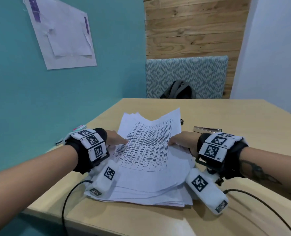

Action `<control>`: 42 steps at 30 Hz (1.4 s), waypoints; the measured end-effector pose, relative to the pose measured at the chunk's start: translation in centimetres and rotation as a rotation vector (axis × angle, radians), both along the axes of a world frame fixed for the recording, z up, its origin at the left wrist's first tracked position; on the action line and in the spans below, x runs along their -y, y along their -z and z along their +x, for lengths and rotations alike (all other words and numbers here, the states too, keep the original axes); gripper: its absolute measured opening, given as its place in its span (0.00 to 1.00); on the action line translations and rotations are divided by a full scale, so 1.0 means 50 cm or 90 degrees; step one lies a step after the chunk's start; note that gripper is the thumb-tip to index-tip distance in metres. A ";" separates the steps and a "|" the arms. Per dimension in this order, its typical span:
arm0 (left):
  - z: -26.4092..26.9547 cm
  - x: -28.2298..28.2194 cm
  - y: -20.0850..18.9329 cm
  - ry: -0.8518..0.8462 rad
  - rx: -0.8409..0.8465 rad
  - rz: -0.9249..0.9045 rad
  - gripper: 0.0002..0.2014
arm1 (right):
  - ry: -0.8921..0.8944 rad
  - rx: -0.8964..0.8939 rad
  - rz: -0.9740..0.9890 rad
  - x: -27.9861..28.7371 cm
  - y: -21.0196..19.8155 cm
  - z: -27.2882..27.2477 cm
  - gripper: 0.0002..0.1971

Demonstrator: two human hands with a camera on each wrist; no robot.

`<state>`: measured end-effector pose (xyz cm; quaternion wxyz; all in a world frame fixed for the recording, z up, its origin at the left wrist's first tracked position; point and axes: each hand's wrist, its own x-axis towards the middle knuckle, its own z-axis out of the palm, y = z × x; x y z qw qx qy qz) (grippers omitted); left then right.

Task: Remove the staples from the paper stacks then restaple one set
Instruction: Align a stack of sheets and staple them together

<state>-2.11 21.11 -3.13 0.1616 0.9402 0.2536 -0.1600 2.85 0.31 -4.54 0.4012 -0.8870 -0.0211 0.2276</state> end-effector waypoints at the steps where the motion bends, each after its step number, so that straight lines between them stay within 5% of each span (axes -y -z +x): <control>1: 0.005 0.019 -0.004 0.024 0.003 -0.006 0.35 | 0.028 0.000 0.015 0.017 0.000 0.003 0.19; 4: 0.016 0.077 -0.010 0.068 0.011 -0.036 0.33 | 0.052 -0.024 0.039 0.069 0.003 0.014 0.20; 6: 0.027 0.099 -0.001 0.060 0.039 -0.087 0.35 | 0.021 -0.051 0.038 0.121 0.018 0.040 0.40; 10: 0.073 0.101 0.053 -0.010 0.078 -0.378 0.34 | 0.010 -0.083 0.061 0.194 0.003 0.013 0.12; 14: 0.081 0.114 0.063 -0.023 0.131 -0.502 0.13 | -0.003 -0.034 0.072 0.216 0.023 0.014 0.19; 17: 0.085 0.127 0.048 0.046 0.155 -0.499 0.13 | 0.002 0.067 0.138 0.216 0.012 -0.001 0.15; 21: 0.082 0.152 -0.016 0.136 0.423 -0.584 0.22 | -0.010 0.342 0.159 0.228 -0.064 -0.017 0.19; 27: -0.002 0.243 -0.117 0.284 0.790 -0.551 0.18 | 0.106 0.716 0.207 0.250 -0.128 -0.097 0.20; 32: -0.060 0.253 -0.080 0.318 0.788 -0.555 0.25 | 0.071 0.598 0.242 0.306 -0.067 -0.162 0.24; 35: -0.037 0.239 -0.116 0.280 0.833 -0.642 0.31 | 0.037 0.526 0.330 0.331 -0.105 -0.147 0.26; 40: 0.002 0.230 -0.216 0.263 0.794 -0.790 0.50 | -0.056 0.463 0.436 0.339 -0.222 -0.111 0.07; 42: 0.009 0.238 -0.232 0.287 0.739 -0.784 0.52 | -0.089 0.444 0.453 0.335 -0.232 -0.099 0.18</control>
